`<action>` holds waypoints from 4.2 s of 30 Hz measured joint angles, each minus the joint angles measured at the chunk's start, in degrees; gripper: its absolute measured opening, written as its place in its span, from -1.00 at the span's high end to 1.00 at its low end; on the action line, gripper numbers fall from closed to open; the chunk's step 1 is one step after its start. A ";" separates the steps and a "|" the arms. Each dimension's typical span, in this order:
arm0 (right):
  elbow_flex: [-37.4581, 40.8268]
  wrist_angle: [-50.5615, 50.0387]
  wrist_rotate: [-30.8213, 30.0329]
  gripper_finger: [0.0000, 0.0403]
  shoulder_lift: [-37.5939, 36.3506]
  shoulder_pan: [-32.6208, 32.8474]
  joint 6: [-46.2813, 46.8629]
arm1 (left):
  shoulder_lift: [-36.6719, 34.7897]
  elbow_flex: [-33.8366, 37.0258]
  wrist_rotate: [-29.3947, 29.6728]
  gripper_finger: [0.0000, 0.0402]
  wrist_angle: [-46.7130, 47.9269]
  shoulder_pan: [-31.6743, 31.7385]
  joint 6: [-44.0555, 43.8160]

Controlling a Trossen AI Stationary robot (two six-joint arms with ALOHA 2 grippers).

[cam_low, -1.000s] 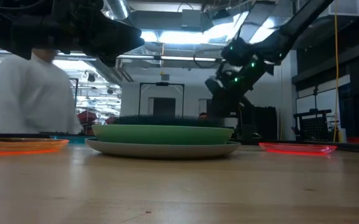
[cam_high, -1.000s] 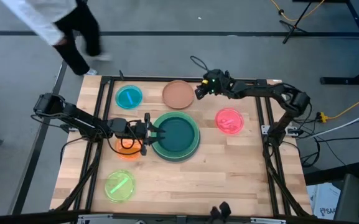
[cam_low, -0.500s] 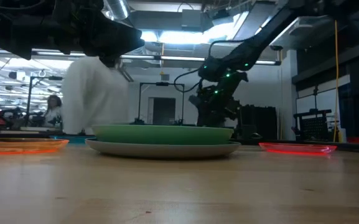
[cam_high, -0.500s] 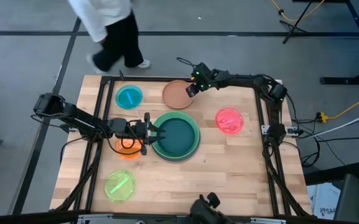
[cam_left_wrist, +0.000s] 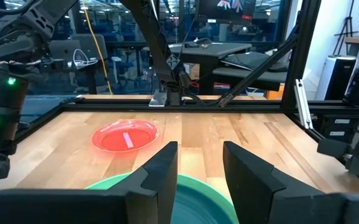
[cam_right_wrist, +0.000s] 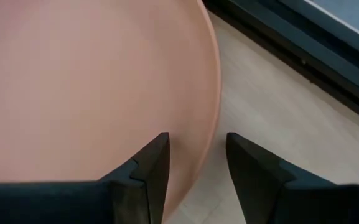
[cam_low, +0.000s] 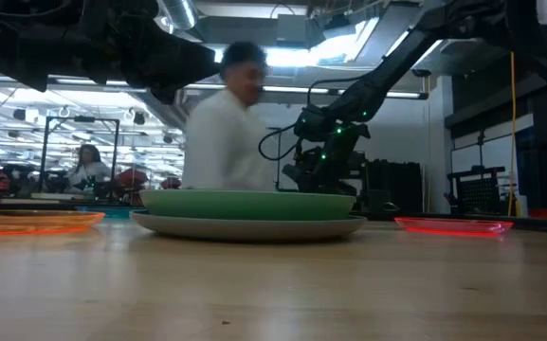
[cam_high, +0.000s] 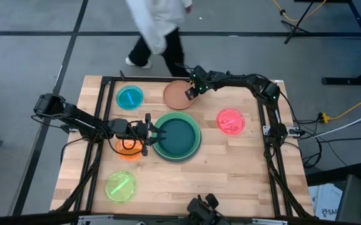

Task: Stack plastic plates
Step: Stack the brown plate on top of the dark green plate, then stack the pink plate on top of the brown plate

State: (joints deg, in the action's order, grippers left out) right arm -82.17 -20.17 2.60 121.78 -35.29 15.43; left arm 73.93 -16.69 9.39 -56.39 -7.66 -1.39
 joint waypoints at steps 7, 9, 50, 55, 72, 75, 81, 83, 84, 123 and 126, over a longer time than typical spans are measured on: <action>0.00 -0.43 -0.03 0.42 0.00 0.00 -0.95 | 0.00 0.00 0.42 0.39 0.01 0.02 0.00; 0.00 -0.41 -0.07 0.54 0.00 -0.02 -0.97 | 0.00 0.00 0.42 0.39 0.00 0.02 0.00; 0.10 -8.65 5.05 0.98 -17.59 8.25 -6.95 | 0.00 0.00 0.46 0.39 0.25 0.02 0.02; 1.33 -7.42 6.03 0.97 -17.57 14.49 -7.35 | 0.00 0.00 0.46 0.39 0.23 0.00 0.02; 8.38 1.12 2.09 0.97 -15.52 23.32 -8.22 | 0.00 0.00 0.59 0.39 0.08 0.00 0.00; 8.48 2.61 1.48 0.97 -14.42 23.32 -8.21 | 0.00 -0.02 0.59 0.39 0.33 0.00 -0.02; 8.48 3.57 2.15 0.85 -13.43 23.32 -8.31 | -0.02 -0.02 0.50 0.39 0.03 0.00 -0.02; 8.46 3.57 2.72 0.73 -13.31 23.32 -8.42 | -0.02 -0.02 0.46 0.39 0.30 0.00 -0.02; 8.46 3.42 3.26 0.66 -13.27 23.32 -8.41 | -0.02 -0.02 0.42 0.39 0.26 0.00 -0.02; 41.47 -18.89 -5.39 0.19 -47.28 30.08 -3.32 | -0.02 -0.02 0.61 0.39 0.84 0.02 0.04; 42.99 -18.92 -2.01 0.19 -47.28 30.08 -4.44 | -0.02 -0.02 0.61 0.39 0.87 0.02 0.02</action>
State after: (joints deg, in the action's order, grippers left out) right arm -39.18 -39.09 0.58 74.50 -5.21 10.99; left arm 73.91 -16.71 10.00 -55.53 -7.64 -1.37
